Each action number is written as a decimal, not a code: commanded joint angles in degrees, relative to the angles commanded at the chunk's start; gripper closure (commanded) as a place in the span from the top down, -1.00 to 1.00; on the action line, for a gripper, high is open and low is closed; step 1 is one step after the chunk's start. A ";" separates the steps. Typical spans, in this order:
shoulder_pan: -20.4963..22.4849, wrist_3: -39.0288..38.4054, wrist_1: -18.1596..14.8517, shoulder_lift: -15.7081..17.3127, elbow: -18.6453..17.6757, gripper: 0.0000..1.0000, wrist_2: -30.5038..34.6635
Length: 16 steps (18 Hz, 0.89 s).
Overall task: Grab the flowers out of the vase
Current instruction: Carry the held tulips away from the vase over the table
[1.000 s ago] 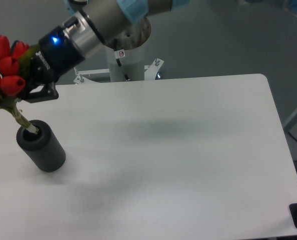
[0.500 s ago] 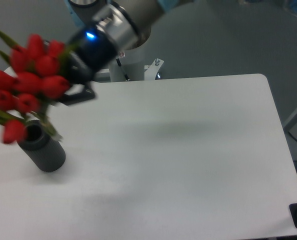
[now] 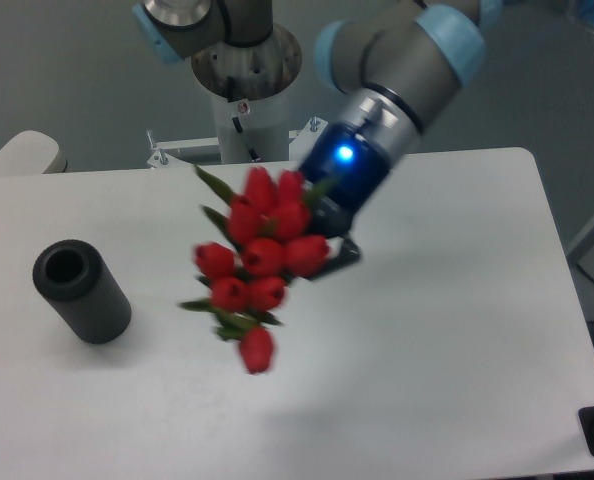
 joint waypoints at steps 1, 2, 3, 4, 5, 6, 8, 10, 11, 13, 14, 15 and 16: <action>0.35 0.88 -0.09 -0.44 0.26 -0.32 0.18; 0.70 1.85 0.09 -0.97 0.53 -0.32 0.18; 1.40 2.73 -0.09 -1.14 0.44 -0.32 0.00; 1.59 4.30 0.00 -1.15 -0.43 -0.32 0.00; 1.76 6.32 -0.09 -1.15 -1.22 -0.32 0.00; 1.76 7.47 -0.09 -1.15 -1.84 -0.32 0.00; 2.46 8.53 -0.09 -1.15 -2.89 -0.32 0.00; 2.47 8.71 -0.09 -1.23 -2.72 -0.32 0.18; 2.47 8.71 -0.17 -1.23 -2.46 -0.32 0.18; 2.55 8.97 -0.09 -1.23 -2.81 -0.32 0.18; 2.55 9.24 -0.09 -1.23 -2.81 -0.32 0.18; 2.55 9.50 -0.09 -1.23 -2.98 -0.32 0.18; 2.64 9.68 -0.09 -1.23 -2.98 -0.32 0.00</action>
